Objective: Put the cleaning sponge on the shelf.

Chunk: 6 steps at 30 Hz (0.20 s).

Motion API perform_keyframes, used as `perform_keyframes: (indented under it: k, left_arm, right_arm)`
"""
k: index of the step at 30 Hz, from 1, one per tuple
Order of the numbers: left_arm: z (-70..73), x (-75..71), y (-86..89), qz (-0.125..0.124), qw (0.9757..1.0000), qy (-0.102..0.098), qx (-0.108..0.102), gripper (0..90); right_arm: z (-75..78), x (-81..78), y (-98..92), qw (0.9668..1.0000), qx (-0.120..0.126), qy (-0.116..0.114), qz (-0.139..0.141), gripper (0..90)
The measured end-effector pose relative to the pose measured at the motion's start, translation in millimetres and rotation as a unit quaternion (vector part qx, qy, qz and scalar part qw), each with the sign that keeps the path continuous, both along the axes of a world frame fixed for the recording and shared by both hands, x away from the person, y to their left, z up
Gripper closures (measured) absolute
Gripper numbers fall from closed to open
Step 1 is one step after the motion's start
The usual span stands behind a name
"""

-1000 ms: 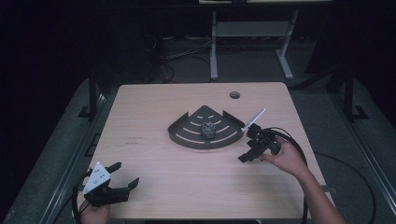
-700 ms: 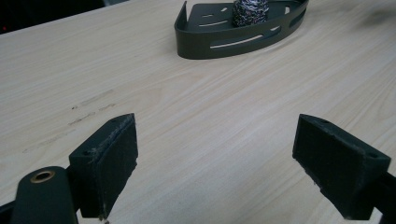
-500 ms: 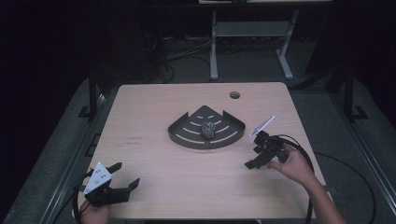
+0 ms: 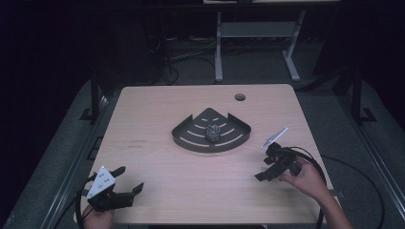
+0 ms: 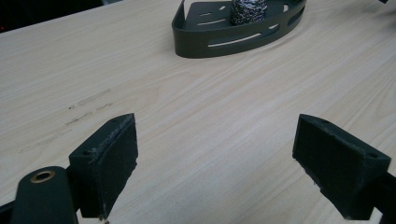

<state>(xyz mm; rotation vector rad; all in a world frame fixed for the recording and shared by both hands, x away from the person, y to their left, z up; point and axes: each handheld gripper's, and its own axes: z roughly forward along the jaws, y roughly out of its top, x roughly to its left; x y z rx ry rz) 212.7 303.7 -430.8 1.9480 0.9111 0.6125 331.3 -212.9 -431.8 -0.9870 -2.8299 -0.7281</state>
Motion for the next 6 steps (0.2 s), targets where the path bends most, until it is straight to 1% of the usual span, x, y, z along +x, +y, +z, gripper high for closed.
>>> perform_keyframes:
  k: [4,6]
  left_arm:
    - [0.0,0.0,-0.8,0.001,1.0000,-0.001,-0.001,13.4]
    - [-0.1,0.1,-1.7,0.000,1.0000,-0.001,0.001,13.4]
  right_arm:
    - [0.4,-4.5,-2.7,1.0000,0.004,-0.005,-0.001,18.0]
    - [1.6,-8.8,-3.5,0.9999,0.010,-0.013,0.002,17.9]
